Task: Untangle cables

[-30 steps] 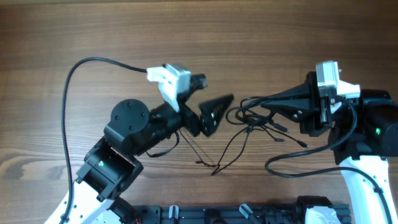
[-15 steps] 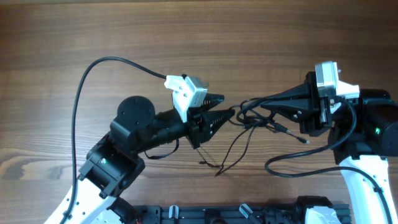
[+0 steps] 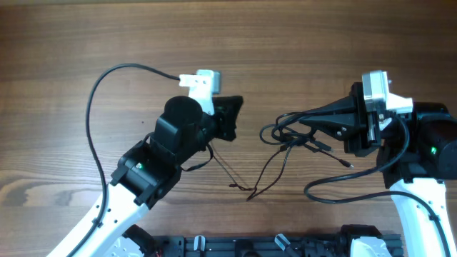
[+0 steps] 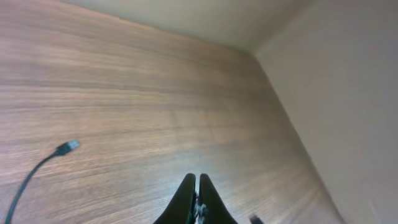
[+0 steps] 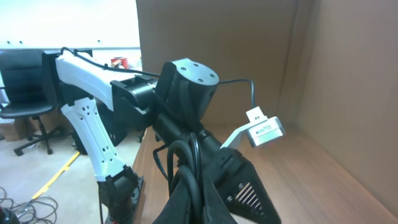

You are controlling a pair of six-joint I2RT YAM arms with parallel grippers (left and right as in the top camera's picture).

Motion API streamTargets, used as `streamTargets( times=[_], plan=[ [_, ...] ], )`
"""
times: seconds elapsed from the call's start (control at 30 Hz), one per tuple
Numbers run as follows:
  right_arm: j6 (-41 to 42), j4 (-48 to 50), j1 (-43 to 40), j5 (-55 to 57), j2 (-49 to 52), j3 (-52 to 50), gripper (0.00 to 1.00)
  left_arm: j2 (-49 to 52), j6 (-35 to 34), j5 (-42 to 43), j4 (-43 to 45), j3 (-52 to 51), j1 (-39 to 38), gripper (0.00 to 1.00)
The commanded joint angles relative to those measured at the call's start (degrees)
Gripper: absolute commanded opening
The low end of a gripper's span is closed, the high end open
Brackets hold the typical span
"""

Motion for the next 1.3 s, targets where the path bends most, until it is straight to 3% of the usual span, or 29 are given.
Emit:
streamTargets(
  times=[0.0, 0.07, 0.1, 0.13, 0.2, 0.3, 0.33, 0.5, 0.83, 1.0, 1.07, 1.13, 1.27],
  plan=[
    [-0.1, 0.3, 0.1, 0.6, 0.1, 0.8, 0.04, -0.2, -6.3, -5.1, -0.3, -0.2, 0.2, 0.09],
    [-0.1, 0.3, 0.1, 0.5, 0.1, 0.8, 0.04, -0.8, -6.2, -4.0, -0.3, -0.2, 0.2, 0.37],
    [-0.1, 0.3, 0.1, 0.3, 0.1, 0.8, 0.04, -1.4, -6.0, -3.8, -0.2, -0.2, 0.2, 0.61],
    [-0.2, 0.3, 0.1, 0.1, 0.1, 0.8, 0.04, -2.2, -4.8, -3.7, -0.1, -0.2, 0.2, 0.78],
    [-0.2, 0.3, 0.1, 0.1, 0.1, 0.8, 0.04, -4.8, -0.3, -1.8, -0.1, -0.2, 0.2, 0.91],
    [-0.2, 0.3, 0.1, 0.1, 0.1, 0.8, 0.04, -9.1, 7.8, 6.7, 1.1, -0.2, 0.2, 0.99],
    [-0.2, 0.3, 0.1, 0.1, 0.1, 0.8, 0.04, -11.1, 10.6, 12.3, 1.9, -0.2, 0.2, 0.99],
    [-0.1, 0.3, 0.1, 0.2, 0.1, 0.8, 0.04, -12.3, 10.6, 22.5, 4.6, -0.2, 0.2, 1.0],
    [0.0, 0.3, 0.2, -0.1, 0.1, 0.8, 0.04, -0.9, 10.5, 25.3, 5.8, -0.2, 0.2, 0.93],
    [0.0, 0.3, 0.2, -0.1, 0.1, 0.8, 0.04, 1.8, 9.7, 21.3, 6.5, -0.2, 0.2, 0.79],
    [0.0, 0.3, 0.2, -0.1, 0.1, 0.8, 0.04, 2.4, 0.4, 10.8, 5.2, -0.2, 0.2, 0.65],
    [0.0, 0.3, 0.2, -0.1, 0.1, 0.8, 0.04, 2.7, -11.3, -0.1, 0.3, -0.2, 0.2, 0.59],
    [0.0, 0.3, 0.1, 0.0, 0.1, 0.8, 0.04, 3.0, -17.5, -3.7, -2.7, -0.2, 0.2, 0.49]
  ],
)
